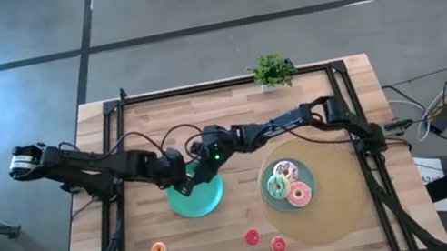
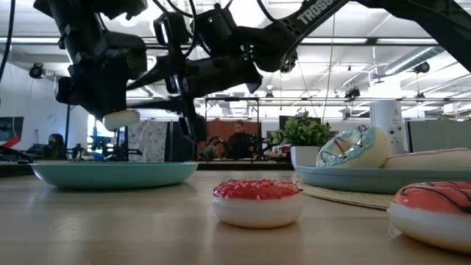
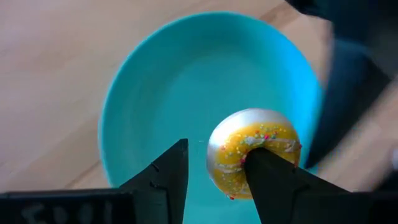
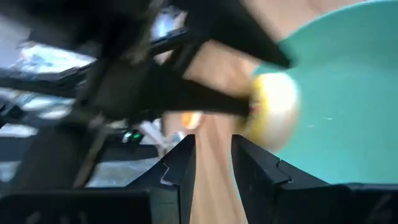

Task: Pick & Place donuts
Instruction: Put the small yellow donut on the light blue plate

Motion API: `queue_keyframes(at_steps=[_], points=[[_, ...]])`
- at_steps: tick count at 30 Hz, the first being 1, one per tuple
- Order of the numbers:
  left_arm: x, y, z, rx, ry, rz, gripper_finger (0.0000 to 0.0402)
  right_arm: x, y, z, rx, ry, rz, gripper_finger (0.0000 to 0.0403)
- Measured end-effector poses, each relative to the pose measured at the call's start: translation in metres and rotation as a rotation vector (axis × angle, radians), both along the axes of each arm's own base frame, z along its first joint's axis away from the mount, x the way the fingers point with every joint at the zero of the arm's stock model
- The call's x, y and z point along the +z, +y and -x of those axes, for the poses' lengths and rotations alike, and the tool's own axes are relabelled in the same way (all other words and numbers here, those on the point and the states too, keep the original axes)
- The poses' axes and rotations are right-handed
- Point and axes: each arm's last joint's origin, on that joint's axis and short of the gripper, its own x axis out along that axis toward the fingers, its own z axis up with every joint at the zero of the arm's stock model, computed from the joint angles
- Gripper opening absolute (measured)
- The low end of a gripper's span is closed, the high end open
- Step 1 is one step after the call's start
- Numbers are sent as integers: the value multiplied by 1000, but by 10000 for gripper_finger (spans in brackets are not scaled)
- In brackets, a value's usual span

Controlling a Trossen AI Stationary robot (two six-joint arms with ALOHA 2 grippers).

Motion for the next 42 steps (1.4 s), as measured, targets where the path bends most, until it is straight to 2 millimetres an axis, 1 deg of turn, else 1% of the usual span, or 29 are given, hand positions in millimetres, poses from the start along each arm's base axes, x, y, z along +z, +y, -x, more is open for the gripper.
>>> queue_keyframes(at_steps=[3,8,12,14,19,22,25,28,31,35,39,42], points=[[1,-3,-1,-10,-23,5,128,-6,-5,3,-37,60,16,95],[6,-5,-3,-39,-81,6,128,-8,-5,5,-36,89,33,95],[4,-5,2,-43,-24,-3,128,-13,-6,7,-52,136,55,95],[2,-6,5,-47,9,-4,128,-11,-7,9,-44,140,76,95],[3,-15,6,-73,6,20,128,6,-7,15,-11,120,134,95],[4,-25,5,-119,-17,56,128,15,-8,21,21,120,183,95],[1,-39,4,-202,-23,79,128,24,-7,28,68,136,248,96],[-7,-47,4,-238,0,55,128,29,-6,37,105,171,318,96],[-19,-47,2,-227,45,36,128,32,-7,46,120,229,394,96],[-29,-48,-6,-214,46,24,128,43,-7,60,151,274,487,96],[-39,-50,-13,-210,65,21,128,53,-5,79,167,326,569,96],[-49,-51,-16,-202,111,14,128,62,-5,95,134,343,620,96]])
